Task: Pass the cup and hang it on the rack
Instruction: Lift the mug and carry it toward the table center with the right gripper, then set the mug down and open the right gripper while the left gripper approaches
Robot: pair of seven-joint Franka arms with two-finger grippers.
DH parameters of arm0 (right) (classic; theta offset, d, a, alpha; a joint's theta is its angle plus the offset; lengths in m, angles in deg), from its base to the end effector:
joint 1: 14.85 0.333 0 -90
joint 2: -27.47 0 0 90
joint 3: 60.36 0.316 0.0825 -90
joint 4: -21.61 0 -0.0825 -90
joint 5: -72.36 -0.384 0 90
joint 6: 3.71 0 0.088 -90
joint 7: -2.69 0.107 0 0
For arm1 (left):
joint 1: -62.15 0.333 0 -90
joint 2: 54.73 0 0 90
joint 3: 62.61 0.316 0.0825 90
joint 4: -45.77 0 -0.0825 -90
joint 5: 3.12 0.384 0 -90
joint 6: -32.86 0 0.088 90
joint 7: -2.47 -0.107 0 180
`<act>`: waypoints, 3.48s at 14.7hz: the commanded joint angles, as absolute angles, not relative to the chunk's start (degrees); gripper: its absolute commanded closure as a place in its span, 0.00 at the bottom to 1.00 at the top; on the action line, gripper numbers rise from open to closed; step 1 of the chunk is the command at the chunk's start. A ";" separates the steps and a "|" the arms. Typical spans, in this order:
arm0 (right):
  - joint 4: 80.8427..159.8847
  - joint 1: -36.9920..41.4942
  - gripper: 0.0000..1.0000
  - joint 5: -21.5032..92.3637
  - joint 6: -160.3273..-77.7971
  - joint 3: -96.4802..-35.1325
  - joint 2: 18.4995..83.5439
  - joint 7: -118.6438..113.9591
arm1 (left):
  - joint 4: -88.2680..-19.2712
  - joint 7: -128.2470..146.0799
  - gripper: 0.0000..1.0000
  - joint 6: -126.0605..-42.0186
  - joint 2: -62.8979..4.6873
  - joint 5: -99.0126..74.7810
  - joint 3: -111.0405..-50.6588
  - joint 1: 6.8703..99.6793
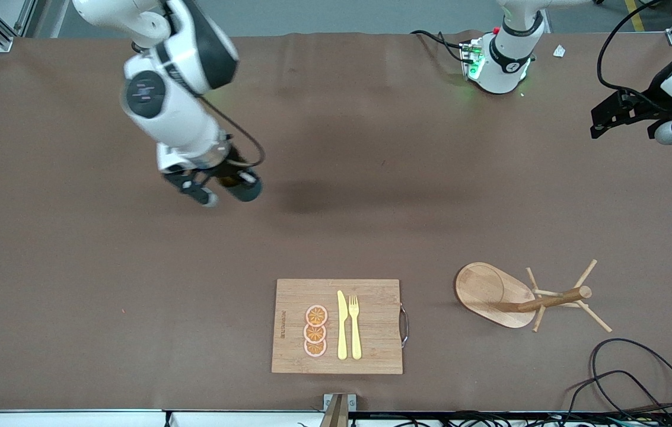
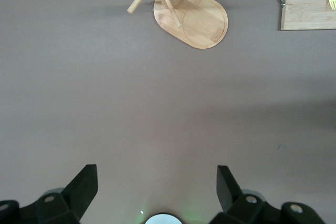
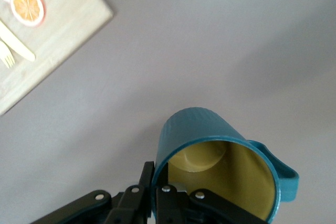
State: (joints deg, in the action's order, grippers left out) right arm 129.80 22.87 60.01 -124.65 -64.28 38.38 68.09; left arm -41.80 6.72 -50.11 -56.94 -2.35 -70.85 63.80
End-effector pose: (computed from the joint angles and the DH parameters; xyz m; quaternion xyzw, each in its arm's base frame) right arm 0.4990 0.3481 0.4100 -0.9426 0.3219 0.0554 0.0688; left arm 0.5264 -0.0610 0.6545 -0.9995 0.0196 0.0201 0.0114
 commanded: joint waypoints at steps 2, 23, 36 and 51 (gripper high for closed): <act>117.43 29.53 1.00 62.34 -124.38 -65.19 51.00 82.81 | -41.51 6.07 0.00 -49.23 -57.01 -2.42 -71.23 64.17; 93.68 35.33 1.00 67.53 -126.22 -65.54 75.36 101.48 | -40.89 7.73 0.00 -49.85 -56.75 -2.42 -71.40 62.86; 91.39 39.03 0.00 73.77 -127.19 -65.46 76.70 103.50 | -40.63 17.14 0.00 -50.90 -53.59 -0.57 -73.42 58.63; 108.49 19.10 0.00 75.00 -106.63 -66.86 42.62 49.07 | -35.71 43.13 0.00 -52.92 -45.07 3.20 -75.44 42.75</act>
State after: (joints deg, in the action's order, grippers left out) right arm 96.58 22.77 73.95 -105.88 -68.02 52.92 59.25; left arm -38.06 38.60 -52.73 -47.37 0.73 -75.37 46.39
